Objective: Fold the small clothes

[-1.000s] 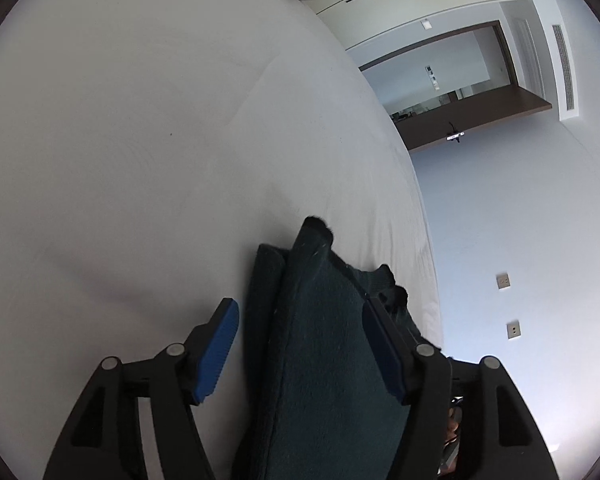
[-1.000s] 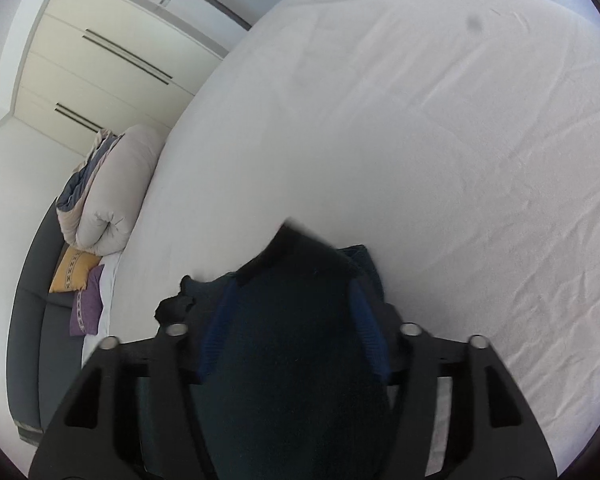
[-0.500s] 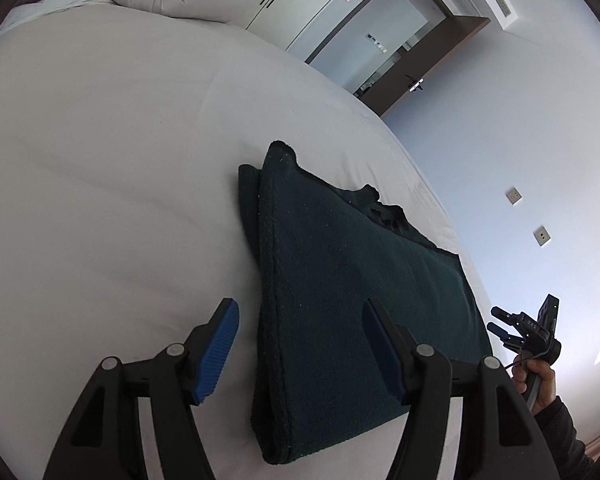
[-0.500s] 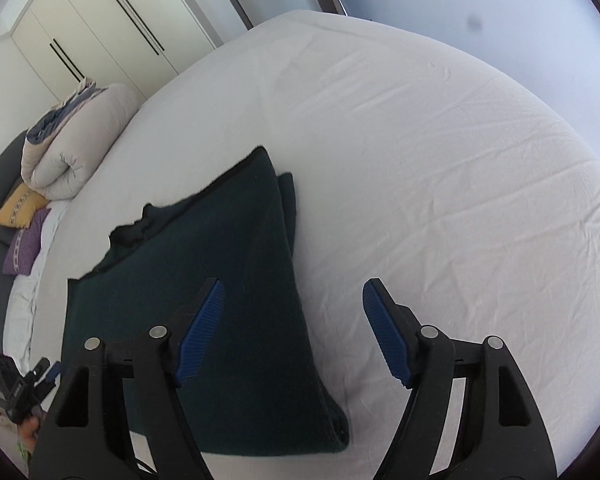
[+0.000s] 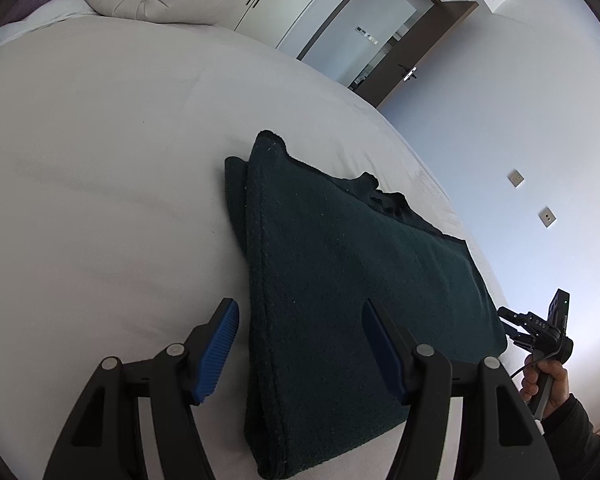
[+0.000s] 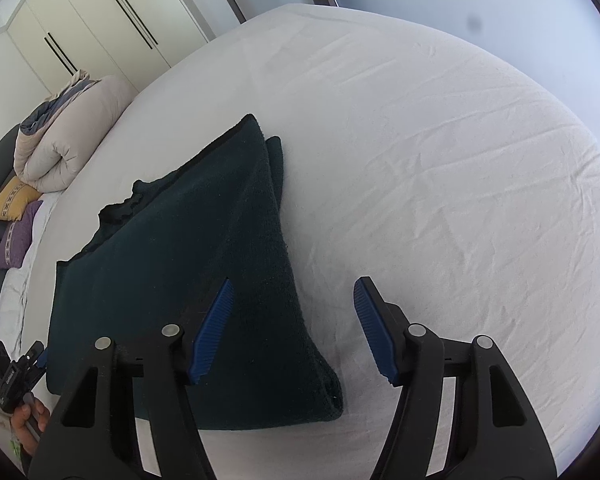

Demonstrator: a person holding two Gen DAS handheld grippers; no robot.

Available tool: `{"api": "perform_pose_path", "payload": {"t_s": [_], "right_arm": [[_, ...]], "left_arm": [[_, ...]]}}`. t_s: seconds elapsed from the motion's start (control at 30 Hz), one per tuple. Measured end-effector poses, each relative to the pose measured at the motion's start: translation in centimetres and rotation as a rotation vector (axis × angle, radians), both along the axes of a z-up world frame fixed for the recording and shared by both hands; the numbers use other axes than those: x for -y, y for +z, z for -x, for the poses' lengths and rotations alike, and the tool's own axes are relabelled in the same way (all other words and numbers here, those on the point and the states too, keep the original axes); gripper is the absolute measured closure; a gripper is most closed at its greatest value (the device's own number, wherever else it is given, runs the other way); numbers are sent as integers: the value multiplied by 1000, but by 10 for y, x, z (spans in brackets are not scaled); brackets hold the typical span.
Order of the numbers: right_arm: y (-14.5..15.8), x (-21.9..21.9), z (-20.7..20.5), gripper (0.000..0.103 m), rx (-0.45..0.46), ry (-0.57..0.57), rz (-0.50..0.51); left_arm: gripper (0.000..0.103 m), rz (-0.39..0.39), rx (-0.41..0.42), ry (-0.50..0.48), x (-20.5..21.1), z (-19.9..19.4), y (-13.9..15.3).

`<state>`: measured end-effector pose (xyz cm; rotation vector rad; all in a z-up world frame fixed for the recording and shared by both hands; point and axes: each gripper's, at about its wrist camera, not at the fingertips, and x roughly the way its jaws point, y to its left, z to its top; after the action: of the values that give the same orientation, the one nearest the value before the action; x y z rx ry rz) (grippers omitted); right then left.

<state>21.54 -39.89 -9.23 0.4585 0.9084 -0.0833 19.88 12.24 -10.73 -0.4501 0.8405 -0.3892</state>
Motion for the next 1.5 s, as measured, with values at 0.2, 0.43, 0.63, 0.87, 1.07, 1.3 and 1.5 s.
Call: {"api": "perform_pose_path", "payload": {"t_s": [0.2,0.43,0.63,0.87,1.07,1.3,1.5], "right_arm": [[9,1,3,51,0,31,32],[2,-3,6,63,-35,69,68],[6,-16,6,89,-46,107,162],[15,-23,11,98,-47,124,226],[11,-19,21,98,-55,116,220],[10,-17,29,98,-59,116,217],[-6,-11,26,98,-77,106,172]], "left_arm": [[76,-94,1,-4,11,3,-2],[93,-87,6,26,4,8,-2],[97,-165,26,4,18,15,2],[97,-124,-21,15,9,18,1],[97,-95,-64,23,3,25,-4],[97,-111,-80,31,7,31,-11],[94,-64,-112,32,3,19,-22]]}}
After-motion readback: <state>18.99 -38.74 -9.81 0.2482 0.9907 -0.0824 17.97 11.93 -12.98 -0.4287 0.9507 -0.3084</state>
